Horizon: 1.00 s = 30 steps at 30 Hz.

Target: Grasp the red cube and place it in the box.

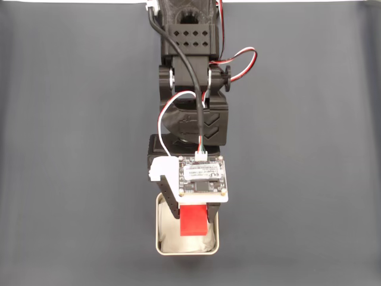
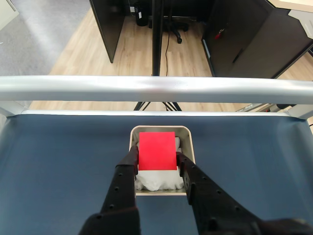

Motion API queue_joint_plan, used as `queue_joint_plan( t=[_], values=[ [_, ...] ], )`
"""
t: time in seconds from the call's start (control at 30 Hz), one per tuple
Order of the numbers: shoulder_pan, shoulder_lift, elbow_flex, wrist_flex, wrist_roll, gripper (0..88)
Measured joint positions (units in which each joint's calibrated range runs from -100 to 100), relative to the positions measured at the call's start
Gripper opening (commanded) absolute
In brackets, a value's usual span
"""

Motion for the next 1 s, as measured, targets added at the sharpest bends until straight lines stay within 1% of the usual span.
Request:
queue_joint_plan(
  t=[0.37, 0.4, 0.5, 0.57, 0.73, 1.0],
  values=[
    [0.00, 0.00, 0.90, -0.32, 0.00, 6.8],
    [0.00, 0.00, 0.90, -0.48, 0.00, 9.2],
    [0.37, 0.00, 0.90, -0.64, -0.10, 24.6],
    [0.59, 0.00, 0.90, -0.80, -0.73, 31.5],
    [0.82, 0.00, 1.63, -0.88, -1.03, 39.1],
    [0.82, 0.00, 1.63, -1.51, -1.03, 42.7]
  ],
)
